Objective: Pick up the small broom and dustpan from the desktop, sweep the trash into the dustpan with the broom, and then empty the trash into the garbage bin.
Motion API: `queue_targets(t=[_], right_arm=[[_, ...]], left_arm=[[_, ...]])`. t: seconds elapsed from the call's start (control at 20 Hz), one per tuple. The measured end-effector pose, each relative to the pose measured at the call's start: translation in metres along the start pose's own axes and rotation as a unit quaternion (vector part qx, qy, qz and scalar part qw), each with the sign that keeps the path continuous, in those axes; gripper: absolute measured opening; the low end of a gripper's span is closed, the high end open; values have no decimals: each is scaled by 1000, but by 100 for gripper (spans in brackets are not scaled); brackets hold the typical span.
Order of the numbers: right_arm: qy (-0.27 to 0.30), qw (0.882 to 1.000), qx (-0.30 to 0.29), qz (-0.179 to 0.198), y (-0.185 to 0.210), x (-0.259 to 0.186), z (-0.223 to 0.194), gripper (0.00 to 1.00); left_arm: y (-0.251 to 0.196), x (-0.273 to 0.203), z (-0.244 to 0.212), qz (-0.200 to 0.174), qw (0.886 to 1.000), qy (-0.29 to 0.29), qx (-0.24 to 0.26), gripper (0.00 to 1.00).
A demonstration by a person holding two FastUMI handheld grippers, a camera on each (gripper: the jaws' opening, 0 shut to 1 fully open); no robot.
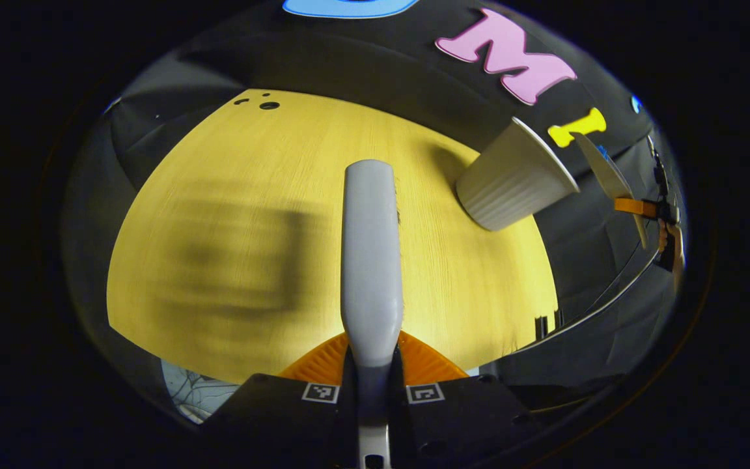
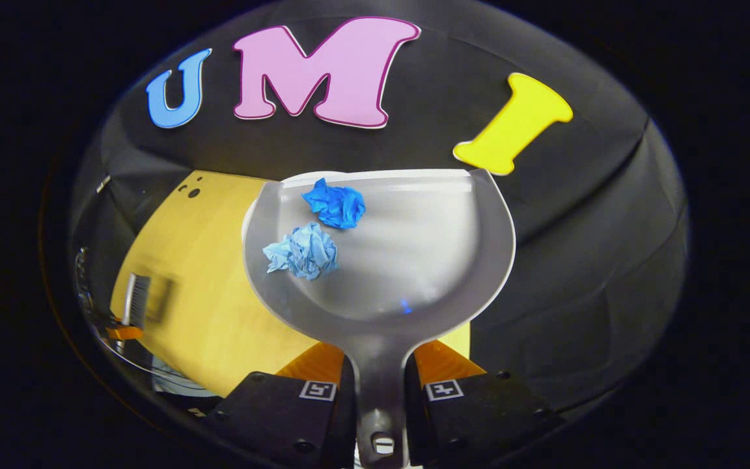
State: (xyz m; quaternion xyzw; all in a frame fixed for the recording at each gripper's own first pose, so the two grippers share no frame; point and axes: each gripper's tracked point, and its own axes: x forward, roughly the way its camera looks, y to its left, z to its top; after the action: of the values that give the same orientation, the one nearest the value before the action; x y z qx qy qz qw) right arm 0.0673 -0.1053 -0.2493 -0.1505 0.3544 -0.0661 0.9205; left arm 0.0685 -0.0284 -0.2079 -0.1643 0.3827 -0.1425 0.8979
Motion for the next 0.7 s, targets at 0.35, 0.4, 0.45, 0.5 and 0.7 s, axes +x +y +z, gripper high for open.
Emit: queue_targets(t=[0.35,0.4,0.45,0.5,0.7], right_arm=[[-12,996,-80,-45,2,61,29,35],[-14,994,-95,-54,1,66,31,35],[-15,992,-112,-64,2,71,31,35],[-19,988,-131,-77,0,75,32,35],[-53,964,-219,-142,-6,73,44,35]], left_arm=[[-4,4,20,10,1000,-6,7,23],[-3,5,21,10,1000,-5,9,23],[-3,7,22,10,1000,-4,10,23],[-4,8,24,10,1000,-5,10,23],[-5,11,27,8,1000,-1,12,23]])
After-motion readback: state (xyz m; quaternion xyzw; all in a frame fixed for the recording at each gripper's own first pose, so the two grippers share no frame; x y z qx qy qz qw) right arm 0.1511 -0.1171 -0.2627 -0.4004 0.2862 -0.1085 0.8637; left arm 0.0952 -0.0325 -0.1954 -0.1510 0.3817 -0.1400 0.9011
